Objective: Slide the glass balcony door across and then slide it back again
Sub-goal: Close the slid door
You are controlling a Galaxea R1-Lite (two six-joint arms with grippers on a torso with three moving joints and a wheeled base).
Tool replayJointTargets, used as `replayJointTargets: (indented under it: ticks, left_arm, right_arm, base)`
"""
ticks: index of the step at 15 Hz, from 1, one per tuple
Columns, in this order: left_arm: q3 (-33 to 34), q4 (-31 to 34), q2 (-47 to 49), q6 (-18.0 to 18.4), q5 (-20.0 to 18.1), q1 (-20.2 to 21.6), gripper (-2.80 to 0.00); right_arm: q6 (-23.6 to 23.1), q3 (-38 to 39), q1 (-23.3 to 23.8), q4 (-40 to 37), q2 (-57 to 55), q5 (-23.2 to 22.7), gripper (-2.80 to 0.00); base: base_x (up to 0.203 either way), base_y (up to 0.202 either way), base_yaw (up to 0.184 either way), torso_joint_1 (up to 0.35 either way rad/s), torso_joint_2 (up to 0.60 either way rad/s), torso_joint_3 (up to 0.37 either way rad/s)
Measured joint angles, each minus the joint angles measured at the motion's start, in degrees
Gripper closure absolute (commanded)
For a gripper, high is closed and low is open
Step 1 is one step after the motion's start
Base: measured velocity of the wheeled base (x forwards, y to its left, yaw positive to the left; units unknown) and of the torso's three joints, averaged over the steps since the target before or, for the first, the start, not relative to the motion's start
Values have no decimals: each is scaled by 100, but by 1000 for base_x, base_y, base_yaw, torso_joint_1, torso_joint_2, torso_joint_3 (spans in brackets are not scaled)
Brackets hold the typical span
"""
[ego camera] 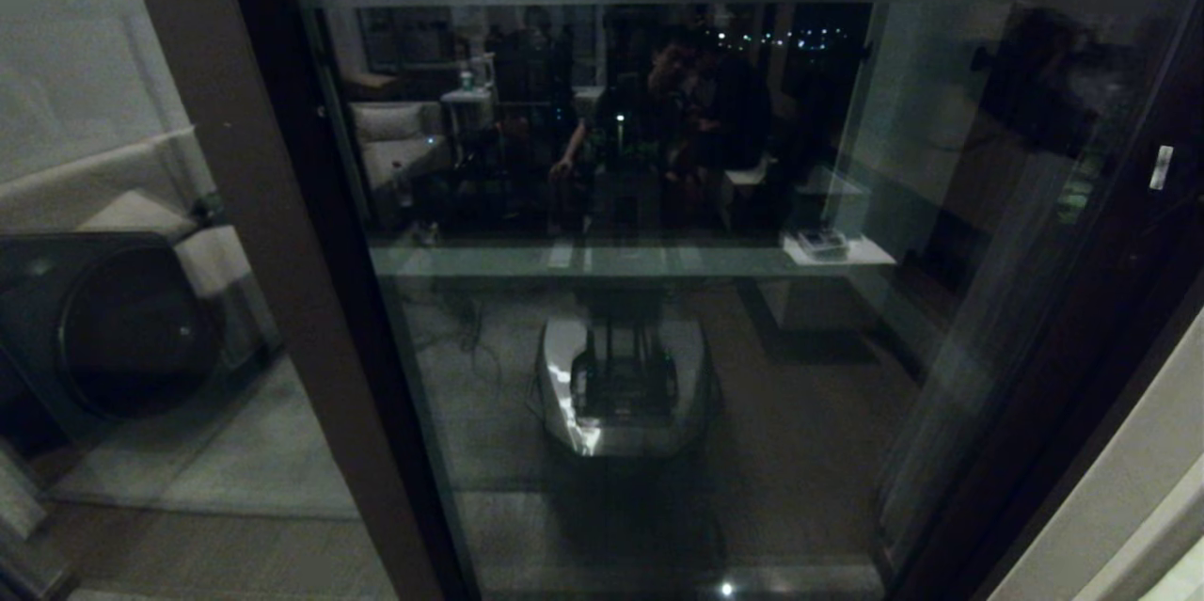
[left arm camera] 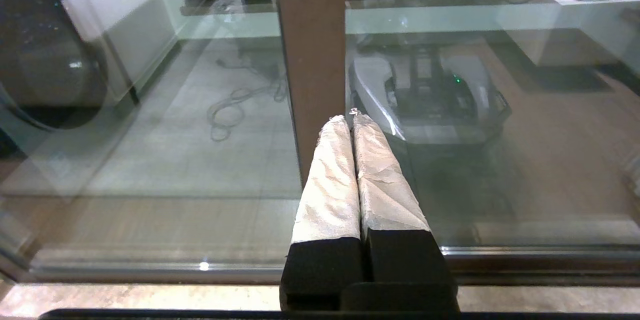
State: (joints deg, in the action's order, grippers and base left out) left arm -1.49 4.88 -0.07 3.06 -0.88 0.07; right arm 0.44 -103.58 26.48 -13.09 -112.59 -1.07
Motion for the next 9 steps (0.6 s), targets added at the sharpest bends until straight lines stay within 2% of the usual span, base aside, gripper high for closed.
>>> replayJointTargets:
  ticks: [9]
  left_arm:
    - [0, 2, 0, 0, 0, 0, 0]
  right_arm:
    - [-168, 700, 255, -23, 894, -410, 0]
  base:
    - [0, 0, 0, 0, 0, 0]
